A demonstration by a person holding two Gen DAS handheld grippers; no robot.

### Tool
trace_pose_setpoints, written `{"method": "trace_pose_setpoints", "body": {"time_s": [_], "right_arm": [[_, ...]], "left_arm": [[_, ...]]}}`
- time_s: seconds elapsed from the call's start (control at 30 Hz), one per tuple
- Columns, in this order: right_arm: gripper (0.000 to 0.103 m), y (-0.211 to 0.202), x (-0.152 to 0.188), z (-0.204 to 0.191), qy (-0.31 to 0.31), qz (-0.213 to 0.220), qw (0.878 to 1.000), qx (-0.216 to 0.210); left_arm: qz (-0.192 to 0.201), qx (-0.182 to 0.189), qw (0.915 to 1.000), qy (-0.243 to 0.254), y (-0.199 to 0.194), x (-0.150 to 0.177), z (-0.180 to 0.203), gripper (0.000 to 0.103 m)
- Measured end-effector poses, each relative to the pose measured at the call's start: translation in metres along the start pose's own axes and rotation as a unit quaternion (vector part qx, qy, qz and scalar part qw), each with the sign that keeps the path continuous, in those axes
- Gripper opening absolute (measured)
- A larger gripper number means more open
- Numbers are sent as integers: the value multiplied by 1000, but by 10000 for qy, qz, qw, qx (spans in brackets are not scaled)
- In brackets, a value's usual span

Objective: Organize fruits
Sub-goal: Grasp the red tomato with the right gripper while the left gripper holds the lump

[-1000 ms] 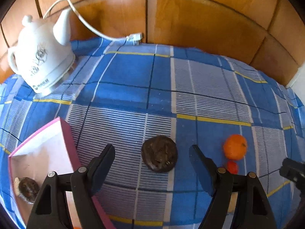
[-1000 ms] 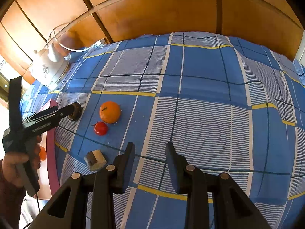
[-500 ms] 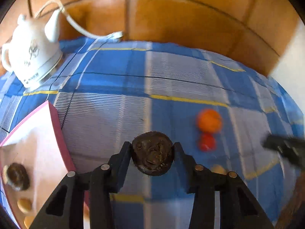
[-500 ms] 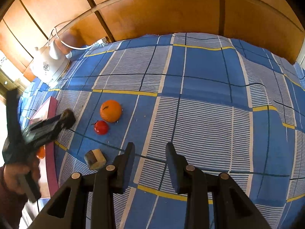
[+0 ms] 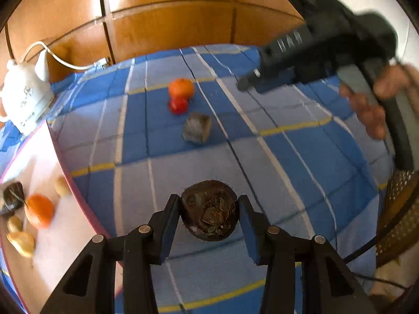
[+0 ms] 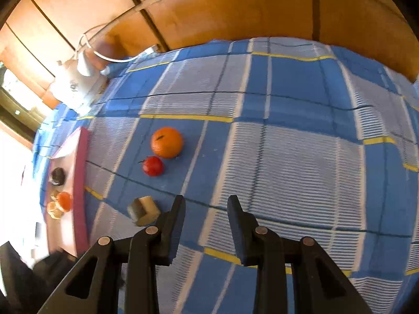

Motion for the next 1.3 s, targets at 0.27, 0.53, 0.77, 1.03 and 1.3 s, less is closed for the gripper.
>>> {"method": "trace_pose_setpoints", "body": {"time_s": [0.27, 0.53, 0.77, 1.03, 1.3], "right_arm": [[33, 21, -5, -46, 19, -158, 9986, -502], [33, 59, -20, -58, 346, -256, 9983, -394], [33, 78, -27, -51, 457, -330, 9984, -67], [27, 81, -31, -54, 256, -277, 9993, -19], [27, 25, -16, -60, -779, -205, 9967, 53]], "left_arm": [[50, 66, 9999, -113, 4, 9, -4, 45], [146, 130, 9997, -150, 5, 12, -7, 45], [189, 116, 9997, -136, 4, 12, -7, 46], [179, 103, 9997, -133, 4, 12, -7, 46], [181, 43, 9998, -106, 3, 11, -7, 46]]}}
Point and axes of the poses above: each gripper's, at about its wrist camera, not at the fingertips, and y roughly the way its jaws point, z to its right, x to its underside, the point moved 9 cm from there along y, roughly the way its jaws point, and after that the axes turned 5 degrees about -x, right-handed, at the moved point
